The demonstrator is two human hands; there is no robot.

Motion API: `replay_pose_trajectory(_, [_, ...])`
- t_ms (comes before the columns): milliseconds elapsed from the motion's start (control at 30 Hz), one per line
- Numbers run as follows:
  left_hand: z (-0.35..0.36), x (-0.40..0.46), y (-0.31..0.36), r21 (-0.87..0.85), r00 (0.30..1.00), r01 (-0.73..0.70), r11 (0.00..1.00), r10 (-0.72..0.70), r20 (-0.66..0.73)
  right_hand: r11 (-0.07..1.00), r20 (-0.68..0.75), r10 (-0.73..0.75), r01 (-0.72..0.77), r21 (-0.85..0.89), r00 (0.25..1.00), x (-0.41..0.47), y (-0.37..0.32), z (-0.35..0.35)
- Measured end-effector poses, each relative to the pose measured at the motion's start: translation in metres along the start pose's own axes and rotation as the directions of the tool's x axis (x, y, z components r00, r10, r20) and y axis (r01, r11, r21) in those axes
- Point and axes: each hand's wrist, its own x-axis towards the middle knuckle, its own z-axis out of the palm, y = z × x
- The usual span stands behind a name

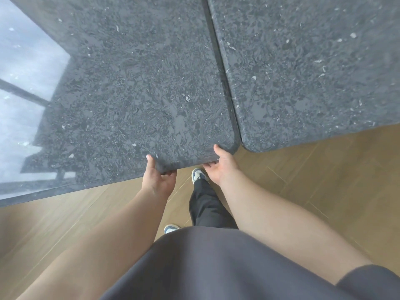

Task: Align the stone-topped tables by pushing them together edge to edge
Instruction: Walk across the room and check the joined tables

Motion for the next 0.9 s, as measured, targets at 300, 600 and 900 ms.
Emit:
replay_pose_trajectory(300, [0.011,0.014,-0.043,0.1,0.999,0.043,0.994,-0.046,0.025,0.999,-0.03,-0.051,0.051,-0.01,0.998,0.002,0.01,-0.003])
replay_pose_trajectory(600, [-0.005,0.027,-0.029,0.074,0.996,0.06,0.995,-0.065,0.068,1.0,0.053,-0.001,0.001,0.001,0.999,0.004,0.029,0.002])
replay_pose_trajectory(900, [-0.002,0.03,-0.026,0.044,0.987,0.139,0.989,-0.142,0.077,1.0,0.056,0.006,-0.006,0.006,0.998,0.016,0.027,0.0])
